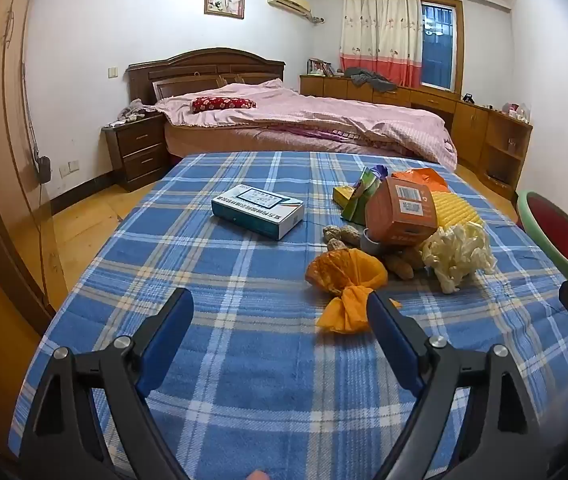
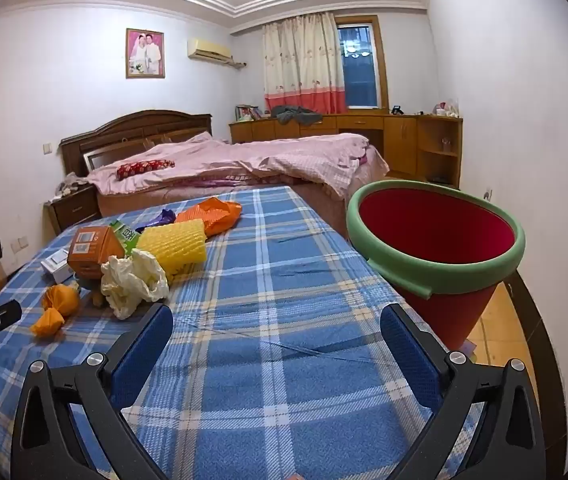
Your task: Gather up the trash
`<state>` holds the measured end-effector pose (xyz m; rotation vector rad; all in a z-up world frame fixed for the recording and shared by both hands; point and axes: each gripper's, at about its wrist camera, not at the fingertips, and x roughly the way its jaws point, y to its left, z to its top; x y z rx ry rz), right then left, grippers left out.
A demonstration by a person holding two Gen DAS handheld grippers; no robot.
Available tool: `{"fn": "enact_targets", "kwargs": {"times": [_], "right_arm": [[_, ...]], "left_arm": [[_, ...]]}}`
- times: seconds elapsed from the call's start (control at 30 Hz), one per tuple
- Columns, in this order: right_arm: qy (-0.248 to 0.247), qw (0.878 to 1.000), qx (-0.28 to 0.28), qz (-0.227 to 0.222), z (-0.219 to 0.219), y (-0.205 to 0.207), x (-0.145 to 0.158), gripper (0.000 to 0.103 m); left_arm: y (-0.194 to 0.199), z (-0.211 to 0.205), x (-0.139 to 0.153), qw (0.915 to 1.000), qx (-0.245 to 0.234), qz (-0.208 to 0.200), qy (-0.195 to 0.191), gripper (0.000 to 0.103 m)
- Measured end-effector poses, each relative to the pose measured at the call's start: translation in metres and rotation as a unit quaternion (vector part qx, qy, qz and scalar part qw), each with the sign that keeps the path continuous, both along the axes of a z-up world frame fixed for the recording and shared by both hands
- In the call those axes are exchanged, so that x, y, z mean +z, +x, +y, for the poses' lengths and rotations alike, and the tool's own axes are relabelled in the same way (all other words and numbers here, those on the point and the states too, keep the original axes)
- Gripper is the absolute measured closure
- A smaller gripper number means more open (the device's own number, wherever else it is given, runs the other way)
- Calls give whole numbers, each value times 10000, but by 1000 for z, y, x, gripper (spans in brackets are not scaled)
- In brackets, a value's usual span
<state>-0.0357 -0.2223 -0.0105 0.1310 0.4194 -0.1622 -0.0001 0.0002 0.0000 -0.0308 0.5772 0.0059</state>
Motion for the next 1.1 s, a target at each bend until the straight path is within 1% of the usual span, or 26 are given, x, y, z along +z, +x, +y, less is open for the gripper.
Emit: {"fn": "enact_targets", "kwargs": {"times": [1.1], "right_arm": [[-28,10000,6,4,0,-1,0,0]], "left_arm": [[0,0,0,10000,-1,33,19,14]]}}
